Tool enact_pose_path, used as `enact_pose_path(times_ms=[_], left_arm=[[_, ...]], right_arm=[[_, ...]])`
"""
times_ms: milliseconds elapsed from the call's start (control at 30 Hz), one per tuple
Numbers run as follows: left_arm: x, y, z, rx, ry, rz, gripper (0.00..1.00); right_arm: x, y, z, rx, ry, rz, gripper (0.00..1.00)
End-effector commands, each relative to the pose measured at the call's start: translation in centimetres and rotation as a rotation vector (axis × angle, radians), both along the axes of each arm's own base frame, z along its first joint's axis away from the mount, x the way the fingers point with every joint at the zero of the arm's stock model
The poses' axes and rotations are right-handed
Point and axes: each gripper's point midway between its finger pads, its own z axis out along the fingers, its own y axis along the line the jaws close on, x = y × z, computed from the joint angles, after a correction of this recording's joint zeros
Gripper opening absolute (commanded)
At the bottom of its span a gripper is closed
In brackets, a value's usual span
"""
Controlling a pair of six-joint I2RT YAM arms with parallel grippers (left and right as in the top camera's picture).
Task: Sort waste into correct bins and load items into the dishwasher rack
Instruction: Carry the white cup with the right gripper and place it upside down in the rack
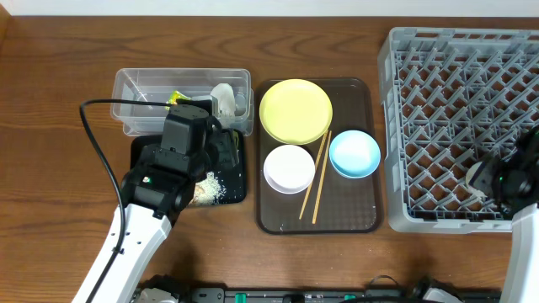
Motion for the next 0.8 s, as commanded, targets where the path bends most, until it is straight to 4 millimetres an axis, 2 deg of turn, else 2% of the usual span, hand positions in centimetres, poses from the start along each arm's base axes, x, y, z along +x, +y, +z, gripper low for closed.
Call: enact_pose_path(times_ms=[0,267,500,767], left_arm=[[0.2,0.3,0.5,0.02,-0.018,-0.001,0.57],[0.2,0.3,0.5,0.021,-0.016,-0.001,0.57],[0.2,0.3,0.5,0.021,-0.016,-0.001,0.57],[0.2,0.3,0.5,0.021,-0.016,-0.001,0.57]], right_arm=[[0.8,-1.1,1.2,-0.021,-0.059,-0.047,0.01],[2.0,-2.0,1.8,-0.051,-0.11,-0.066,0.01],[1.3,-2.6,-0.5,-0.011,-0.021,-0.117,0.01],[0.9,-3.5,-2.2,0.018,0.036,-0.15,0.01]])
